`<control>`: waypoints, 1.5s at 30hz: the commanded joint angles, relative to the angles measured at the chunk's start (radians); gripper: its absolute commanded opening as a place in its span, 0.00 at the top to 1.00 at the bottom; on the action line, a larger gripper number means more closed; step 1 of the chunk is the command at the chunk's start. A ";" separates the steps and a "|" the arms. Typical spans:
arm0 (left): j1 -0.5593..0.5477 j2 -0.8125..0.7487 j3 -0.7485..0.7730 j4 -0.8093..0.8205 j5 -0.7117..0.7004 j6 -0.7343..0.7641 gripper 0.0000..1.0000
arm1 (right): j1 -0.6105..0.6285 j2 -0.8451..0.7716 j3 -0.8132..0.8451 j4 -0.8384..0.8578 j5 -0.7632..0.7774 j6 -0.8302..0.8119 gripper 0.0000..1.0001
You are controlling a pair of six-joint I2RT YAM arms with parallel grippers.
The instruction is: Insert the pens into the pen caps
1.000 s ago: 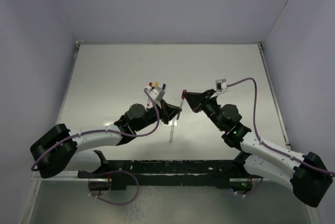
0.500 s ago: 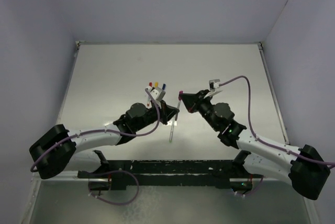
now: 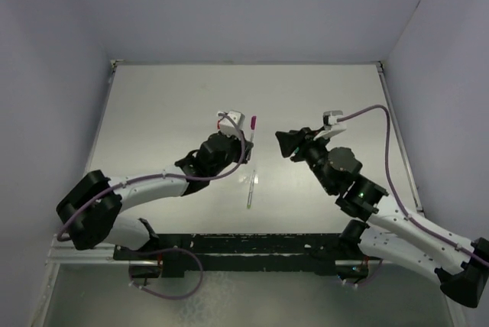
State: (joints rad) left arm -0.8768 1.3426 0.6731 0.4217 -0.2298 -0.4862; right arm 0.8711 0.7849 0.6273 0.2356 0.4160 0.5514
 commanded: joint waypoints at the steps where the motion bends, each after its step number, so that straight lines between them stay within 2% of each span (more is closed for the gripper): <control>1: 0.004 0.112 0.119 -0.174 -0.108 0.019 1.00 | 0.000 -0.063 0.074 -0.141 0.193 -0.045 0.48; 6: 0.025 0.283 0.279 -0.315 -0.118 0.057 1.00 | -0.001 -0.062 0.127 -0.391 0.394 0.067 0.45; 8: 0.031 0.355 0.355 -0.385 -0.136 0.073 1.00 | -0.001 -0.061 0.133 -0.452 0.429 0.108 0.45; 18: 0.091 0.547 0.571 -0.556 -0.165 0.077 0.99 | -0.004 -0.097 0.094 -0.514 0.445 0.167 0.45; 24: 0.109 0.591 0.614 -0.622 -0.148 0.071 0.93 | -0.004 -0.088 0.083 -0.517 0.437 0.191 0.45; 35: 0.113 0.662 0.646 -0.654 -0.121 0.070 0.89 | -0.004 -0.060 0.078 -0.501 0.423 0.209 0.45; 39: 0.115 0.688 0.667 -0.676 -0.121 0.062 0.83 | -0.004 -0.057 0.074 -0.498 0.418 0.211 0.45; 45: 0.114 0.683 0.677 -0.689 -0.109 0.051 0.65 | -0.004 -0.053 0.072 -0.492 0.418 0.207 0.45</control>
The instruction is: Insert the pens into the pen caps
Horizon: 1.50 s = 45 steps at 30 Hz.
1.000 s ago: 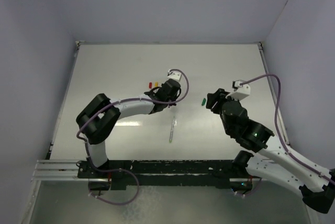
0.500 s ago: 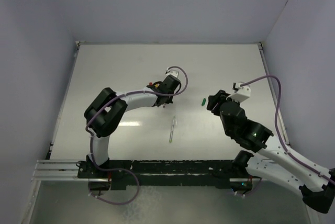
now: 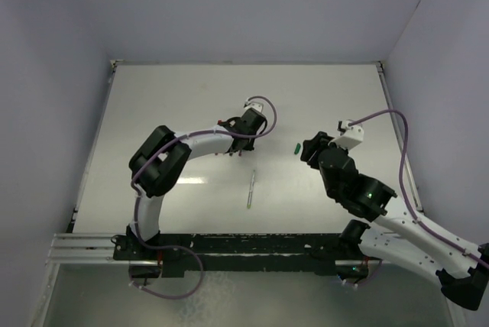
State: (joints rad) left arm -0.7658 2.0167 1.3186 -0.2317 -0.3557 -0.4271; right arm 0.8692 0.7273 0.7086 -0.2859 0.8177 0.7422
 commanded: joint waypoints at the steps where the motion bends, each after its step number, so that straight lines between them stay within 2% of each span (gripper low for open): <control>1: 0.004 0.005 0.035 -0.040 0.016 -0.009 0.61 | -0.002 0.005 -0.009 0.030 0.016 0.015 0.45; 10: 0.002 -0.117 0.033 -0.059 0.026 -0.002 0.57 | -0.002 0.023 -0.019 0.075 0.038 -0.019 0.45; 14: -0.004 -0.211 0.016 -0.060 0.034 0.005 0.52 | -0.032 0.084 0.004 0.062 0.050 -0.030 0.44; 21: -0.045 -0.331 -0.054 -0.094 0.041 -0.006 0.47 | -0.277 0.246 0.033 0.085 -0.166 -0.058 0.43; 25: -0.093 -0.372 -0.129 -0.119 0.058 -0.040 0.46 | -0.377 0.364 0.064 0.088 -0.264 -0.072 0.43; 28: -0.140 -0.385 -0.175 -0.149 0.062 -0.069 0.44 | -0.434 0.458 0.093 0.088 -0.348 -0.065 0.43; 33: -0.234 -0.370 -0.209 -0.211 0.055 -0.113 0.43 | -0.451 0.562 0.123 0.139 -0.404 -0.052 0.43; 45: -0.280 -0.300 -0.247 -0.185 0.086 -0.162 0.42 | -0.450 0.607 0.093 0.207 -0.419 -0.064 0.43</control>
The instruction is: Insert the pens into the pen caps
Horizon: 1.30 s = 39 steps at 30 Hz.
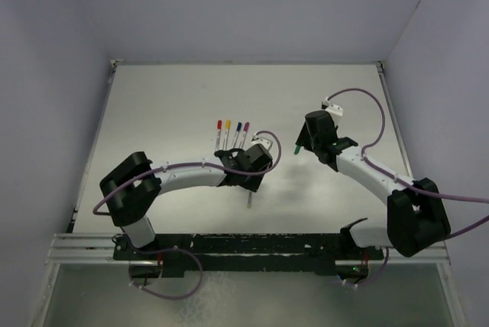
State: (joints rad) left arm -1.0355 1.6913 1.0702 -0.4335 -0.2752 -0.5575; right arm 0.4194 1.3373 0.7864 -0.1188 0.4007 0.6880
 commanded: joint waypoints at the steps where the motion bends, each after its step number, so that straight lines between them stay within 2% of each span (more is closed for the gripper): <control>1: -0.011 0.034 0.003 0.018 0.007 -0.035 0.42 | -0.001 -0.004 0.012 0.042 -0.002 -0.012 0.43; 14: -0.030 0.099 0.046 -0.079 -0.015 -0.041 0.42 | -0.001 0.010 -0.003 0.082 -0.014 -0.025 0.43; 20: -0.030 0.117 0.036 -0.103 0.023 -0.039 0.45 | -0.001 0.016 -0.002 0.089 -0.018 -0.022 0.43; 23: -0.030 0.133 0.036 -0.097 0.034 -0.030 0.50 | -0.001 0.020 0.001 0.090 -0.022 -0.023 0.43; 31: -0.031 0.195 0.036 -0.102 0.082 -0.002 0.75 | -0.001 0.010 0.007 0.053 -0.016 -0.016 0.43; 34: -0.030 0.203 0.017 -0.081 0.119 0.003 0.96 | -0.001 -0.003 0.000 0.040 -0.020 0.004 0.43; 35: -0.030 0.206 0.013 -0.076 0.130 0.005 1.00 | -0.002 -0.006 -0.003 0.038 -0.023 0.010 0.43; 39: -0.030 0.209 -0.002 -0.071 0.143 0.007 1.00 | -0.001 -0.005 0.000 0.010 0.002 0.022 0.44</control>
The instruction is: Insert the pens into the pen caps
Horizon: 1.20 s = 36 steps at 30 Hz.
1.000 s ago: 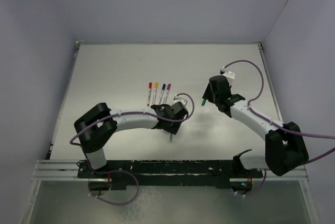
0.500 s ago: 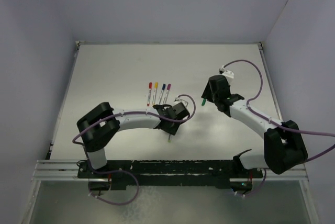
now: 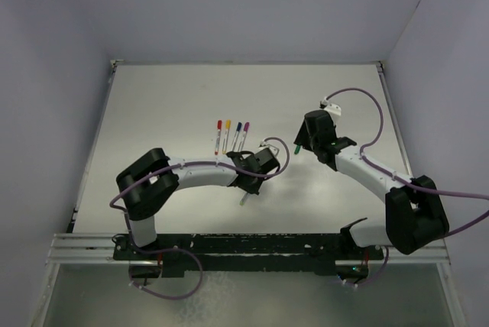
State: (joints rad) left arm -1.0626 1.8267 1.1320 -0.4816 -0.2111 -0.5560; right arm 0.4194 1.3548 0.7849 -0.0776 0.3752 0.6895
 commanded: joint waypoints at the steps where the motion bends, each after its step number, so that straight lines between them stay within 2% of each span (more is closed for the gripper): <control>1: -0.003 0.070 -0.068 -0.022 0.078 0.006 1.00 | 0.000 -0.019 0.005 -0.037 0.029 0.017 0.44; 11: -0.003 0.023 -0.059 -0.086 0.054 0.029 1.00 | 0.007 0.036 -0.001 -0.046 -0.022 0.039 0.46; 17: -0.003 0.052 -0.041 -0.166 0.014 0.031 0.87 | 0.016 0.072 0.016 -0.058 -0.018 0.038 0.46; 25: -0.003 0.044 -0.070 -0.177 0.022 0.018 0.82 | 0.024 0.108 0.030 -0.061 -0.018 0.040 0.46; 27: -0.003 0.048 -0.073 -0.177 0.026 0.020 0.84 | 0.026 0.116 0.035 -0.060 -0.018 0.041 0.46; 30: -0.003 0.055 -0.077 -0.171 0.033 0.024 0.98 | 0.028 0.133 0.048 -0.066 -0.012 0.038 0.46; 31: -0.003 0.056 -0.078 -0.166 0.040 0.028 1.00 | 0.030 0.140 0.053 -0.068 -0.008 0.037 0.46; 36: -0.003 0.045 -0.089 -0.153 0.052 0.035 1.00 | 0.032 0.182 0.081 -0.078 0.016 0.029 0.47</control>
State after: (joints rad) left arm -1.0630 1.8175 1.1213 -0.5133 -0.2066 -0.5343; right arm 0.4450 1.5135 0.8066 -0.1371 0.3511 0.7158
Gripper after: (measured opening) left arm 0.030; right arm 0.538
